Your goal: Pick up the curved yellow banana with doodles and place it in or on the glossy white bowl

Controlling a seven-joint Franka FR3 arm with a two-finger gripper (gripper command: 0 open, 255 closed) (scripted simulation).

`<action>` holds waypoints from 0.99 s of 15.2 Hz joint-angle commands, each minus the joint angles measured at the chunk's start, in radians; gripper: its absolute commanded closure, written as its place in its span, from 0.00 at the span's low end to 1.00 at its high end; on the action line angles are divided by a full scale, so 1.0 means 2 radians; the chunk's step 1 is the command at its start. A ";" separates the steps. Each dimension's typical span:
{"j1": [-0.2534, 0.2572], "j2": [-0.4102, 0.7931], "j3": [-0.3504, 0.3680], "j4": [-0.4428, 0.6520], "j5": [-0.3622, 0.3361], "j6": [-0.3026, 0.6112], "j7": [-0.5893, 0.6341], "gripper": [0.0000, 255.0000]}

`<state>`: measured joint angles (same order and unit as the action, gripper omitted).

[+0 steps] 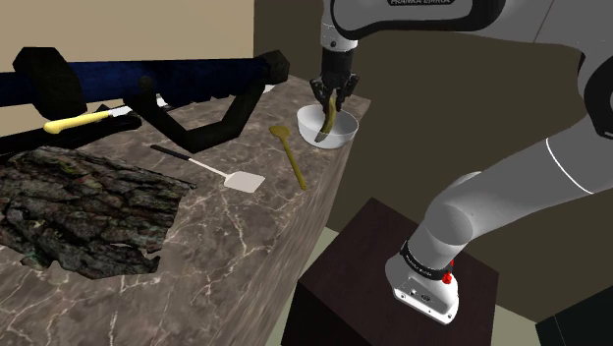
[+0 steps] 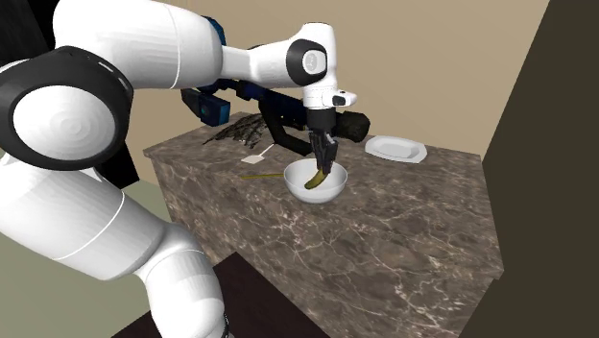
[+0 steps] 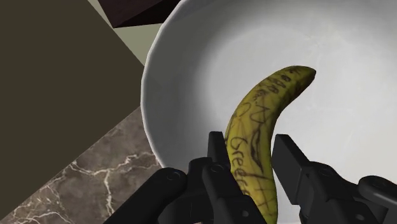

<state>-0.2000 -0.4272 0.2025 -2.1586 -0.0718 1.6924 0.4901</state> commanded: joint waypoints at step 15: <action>0.001 0.014 0.006 0.072 0.001 -0.064 0.001 0.00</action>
<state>-0.1971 -0.4010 0.2132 -2.0173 -0.0690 1.5674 0.4923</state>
